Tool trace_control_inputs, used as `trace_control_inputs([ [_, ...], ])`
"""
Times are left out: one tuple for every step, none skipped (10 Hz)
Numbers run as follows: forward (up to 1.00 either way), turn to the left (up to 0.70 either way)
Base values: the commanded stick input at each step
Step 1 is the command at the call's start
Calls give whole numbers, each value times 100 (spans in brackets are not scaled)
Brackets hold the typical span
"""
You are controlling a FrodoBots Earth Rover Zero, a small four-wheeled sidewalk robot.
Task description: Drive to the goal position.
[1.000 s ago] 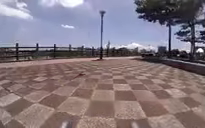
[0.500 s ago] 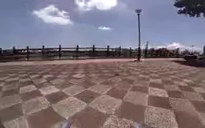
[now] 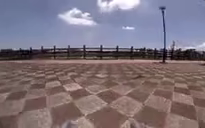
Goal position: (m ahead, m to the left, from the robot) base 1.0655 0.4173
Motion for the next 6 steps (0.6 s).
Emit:
trace_control_inputs([
  [0,45],
  [0,45],
  [0,45],
  [0,45],
  [0,45],
  [0,45],
])
